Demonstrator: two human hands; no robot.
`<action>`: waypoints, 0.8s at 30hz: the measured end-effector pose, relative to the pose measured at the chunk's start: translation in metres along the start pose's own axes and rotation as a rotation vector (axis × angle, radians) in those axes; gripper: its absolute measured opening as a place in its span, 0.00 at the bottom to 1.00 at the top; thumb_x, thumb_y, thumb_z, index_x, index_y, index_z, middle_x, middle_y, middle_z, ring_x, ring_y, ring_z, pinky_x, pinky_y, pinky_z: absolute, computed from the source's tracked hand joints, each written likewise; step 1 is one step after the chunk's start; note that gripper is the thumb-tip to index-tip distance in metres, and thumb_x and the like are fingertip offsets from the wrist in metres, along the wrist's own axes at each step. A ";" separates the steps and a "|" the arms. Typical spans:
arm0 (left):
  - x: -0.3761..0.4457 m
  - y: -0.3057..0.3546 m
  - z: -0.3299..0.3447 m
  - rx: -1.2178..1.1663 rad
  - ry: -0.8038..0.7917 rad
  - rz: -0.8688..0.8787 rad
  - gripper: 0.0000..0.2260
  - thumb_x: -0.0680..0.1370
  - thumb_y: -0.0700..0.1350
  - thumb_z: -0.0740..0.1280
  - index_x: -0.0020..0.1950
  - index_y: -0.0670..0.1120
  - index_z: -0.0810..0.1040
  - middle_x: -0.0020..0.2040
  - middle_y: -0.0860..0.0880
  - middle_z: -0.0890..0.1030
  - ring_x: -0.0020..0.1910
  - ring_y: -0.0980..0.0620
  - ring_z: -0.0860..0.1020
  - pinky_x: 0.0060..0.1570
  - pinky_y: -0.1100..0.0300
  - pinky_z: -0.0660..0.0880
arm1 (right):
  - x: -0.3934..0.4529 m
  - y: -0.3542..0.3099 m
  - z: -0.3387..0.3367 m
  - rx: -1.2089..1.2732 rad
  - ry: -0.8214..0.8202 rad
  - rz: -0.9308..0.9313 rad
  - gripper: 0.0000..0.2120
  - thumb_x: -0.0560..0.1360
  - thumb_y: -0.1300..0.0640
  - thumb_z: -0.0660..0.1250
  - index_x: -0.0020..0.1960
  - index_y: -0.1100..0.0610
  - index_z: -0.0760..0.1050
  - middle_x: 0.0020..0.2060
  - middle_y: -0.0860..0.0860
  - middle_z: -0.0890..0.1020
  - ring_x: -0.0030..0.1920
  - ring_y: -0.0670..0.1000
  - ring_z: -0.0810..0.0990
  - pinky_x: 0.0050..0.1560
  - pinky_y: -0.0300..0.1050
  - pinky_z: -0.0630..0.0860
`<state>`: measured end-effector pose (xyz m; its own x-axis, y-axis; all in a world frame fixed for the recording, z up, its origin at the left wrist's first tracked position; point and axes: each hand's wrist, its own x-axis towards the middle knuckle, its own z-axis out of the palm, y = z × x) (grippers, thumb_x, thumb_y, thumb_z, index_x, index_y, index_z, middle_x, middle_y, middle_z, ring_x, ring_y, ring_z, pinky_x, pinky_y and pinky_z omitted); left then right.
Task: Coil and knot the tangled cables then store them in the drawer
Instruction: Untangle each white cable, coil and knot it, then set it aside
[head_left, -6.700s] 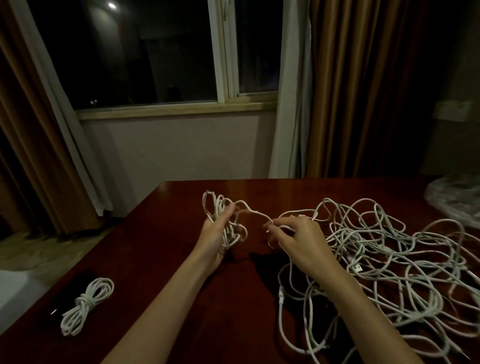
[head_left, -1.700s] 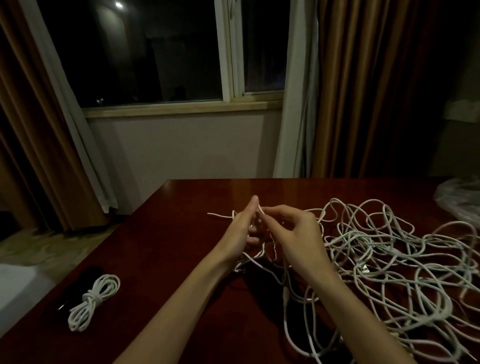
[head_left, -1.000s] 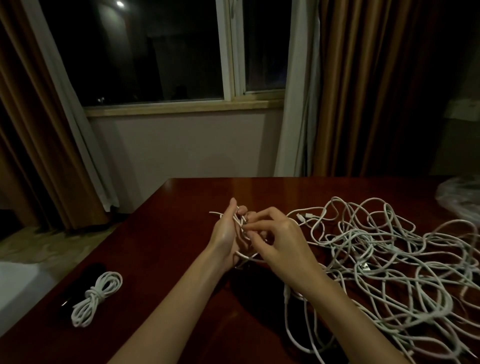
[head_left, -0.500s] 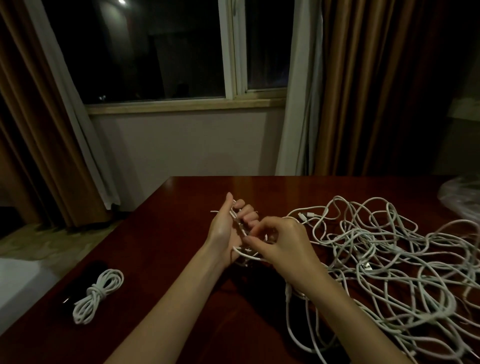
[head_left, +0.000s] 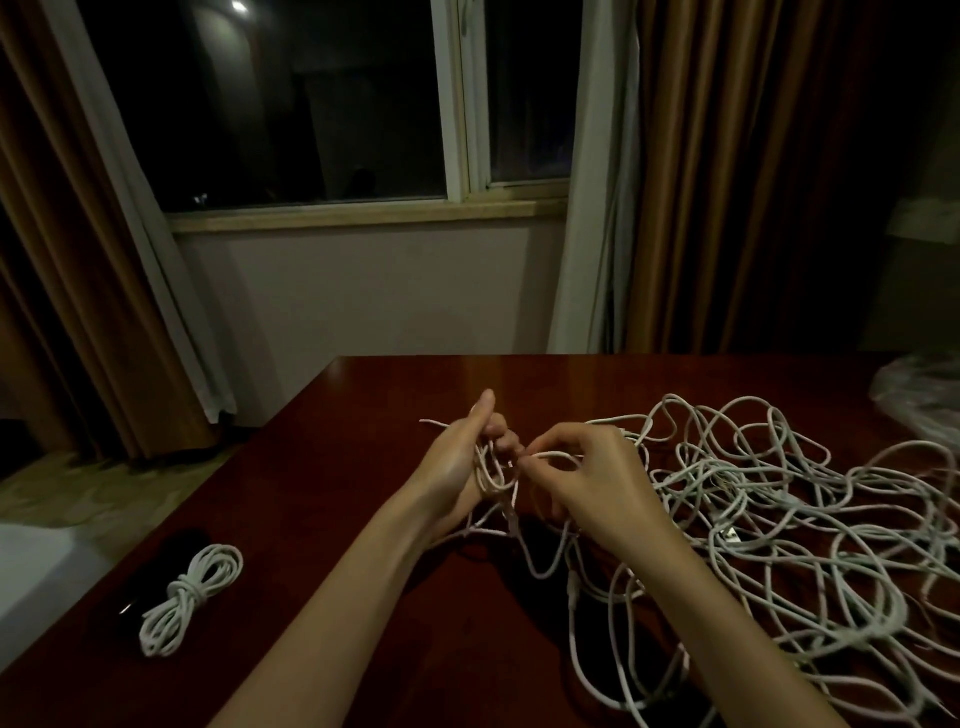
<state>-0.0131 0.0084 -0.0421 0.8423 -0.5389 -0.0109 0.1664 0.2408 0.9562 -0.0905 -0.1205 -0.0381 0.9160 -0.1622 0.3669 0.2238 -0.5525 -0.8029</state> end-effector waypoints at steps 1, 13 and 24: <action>-0.001 -0.001 0.000 0.034 -0.021 -0.007 0.19 0.83 0.55 0.54 0.34 0.47 0.65 0.31 0.51 0.74 0.31 0.56 0.74 0.38 0.61 0.71 | 0.000 0.000 0.001 -0.037 0.003 -0.020 0.01 0.74 0.58 0.71 0.44 0.54 0.81 0.32 0.44 0.81 0.30 0.38 0.79 0.31 0.30 0.72; -0.005 -0.006 0.012 0.435 -0.103 0.036 0.19 0.83 0.54 0.54 0.42 0.43 0.73 0.31 0.52 0.72 0.26 0.57 0.70 0.27 0.66 0.66 | 0.001 0.006 0.005 -0.126 0.052 -0.029 0.09 0.71 0.60 0.73 0.45 0.51 0.75 0.38 0.45 0.81 0.37 0.40 0.80 0.35 0.29 0.74; -0.005 -0.003 0.008 0.228 -0.263 -0.046 0.19 0.77 0.57 0.58 0.30 0.48 0.68 0.21 0.54 0.59 0.18 0.59 0.57 0.22 0.67 0.53 | 0.008 0.005 -0.006 0.259 0.156 0.088 0.03 0.74 0.59 0.71 0.44 0.52 0.78 0.40 0.50 0.82 0.33 0.41 0.80 0.31 0.32 0.72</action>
<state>-0.0214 0.0039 -0.0428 0.6709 -0.7415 -0.0083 0.0577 0.0410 0.9975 -0.0842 -0.1294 -0.0365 0.8781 -0.3347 0.3420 0.2415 -0.3072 -0.9205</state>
